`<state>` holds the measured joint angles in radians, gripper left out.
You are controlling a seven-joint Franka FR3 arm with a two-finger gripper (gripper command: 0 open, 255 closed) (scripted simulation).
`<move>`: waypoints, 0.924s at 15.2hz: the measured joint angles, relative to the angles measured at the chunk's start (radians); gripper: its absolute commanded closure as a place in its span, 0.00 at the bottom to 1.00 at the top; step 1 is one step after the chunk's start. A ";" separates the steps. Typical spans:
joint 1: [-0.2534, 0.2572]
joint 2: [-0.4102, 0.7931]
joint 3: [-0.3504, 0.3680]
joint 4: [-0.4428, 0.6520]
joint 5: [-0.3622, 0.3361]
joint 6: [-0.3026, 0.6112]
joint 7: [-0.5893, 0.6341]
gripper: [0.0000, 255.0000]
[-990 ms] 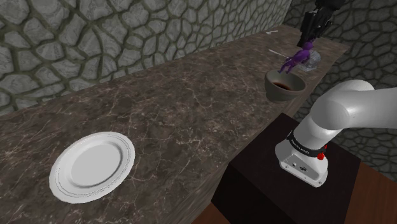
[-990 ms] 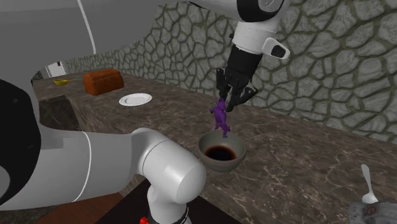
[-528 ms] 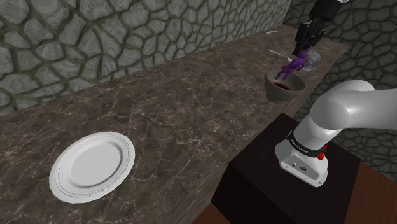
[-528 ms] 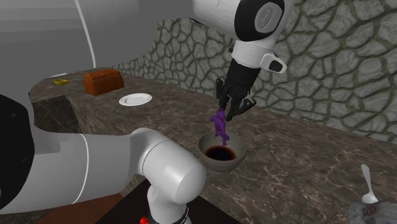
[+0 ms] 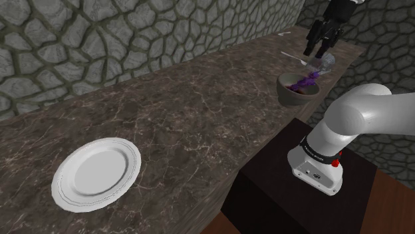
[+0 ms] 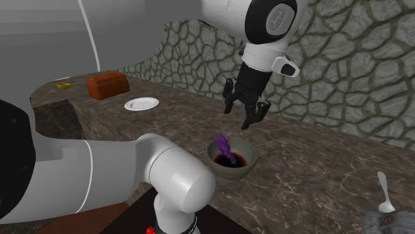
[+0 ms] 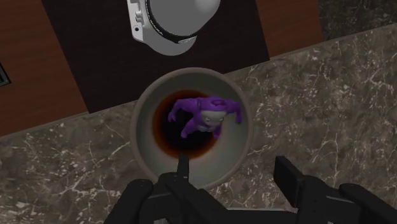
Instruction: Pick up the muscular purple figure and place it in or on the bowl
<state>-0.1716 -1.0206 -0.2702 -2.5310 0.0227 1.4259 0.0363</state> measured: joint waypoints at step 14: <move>0.015 0.065 -0.011 0.160 0.001 -0.095 -0.004 0.00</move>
<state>-0.1569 -0.9561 -0.2813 -2.3705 0.0232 1.3309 0.0321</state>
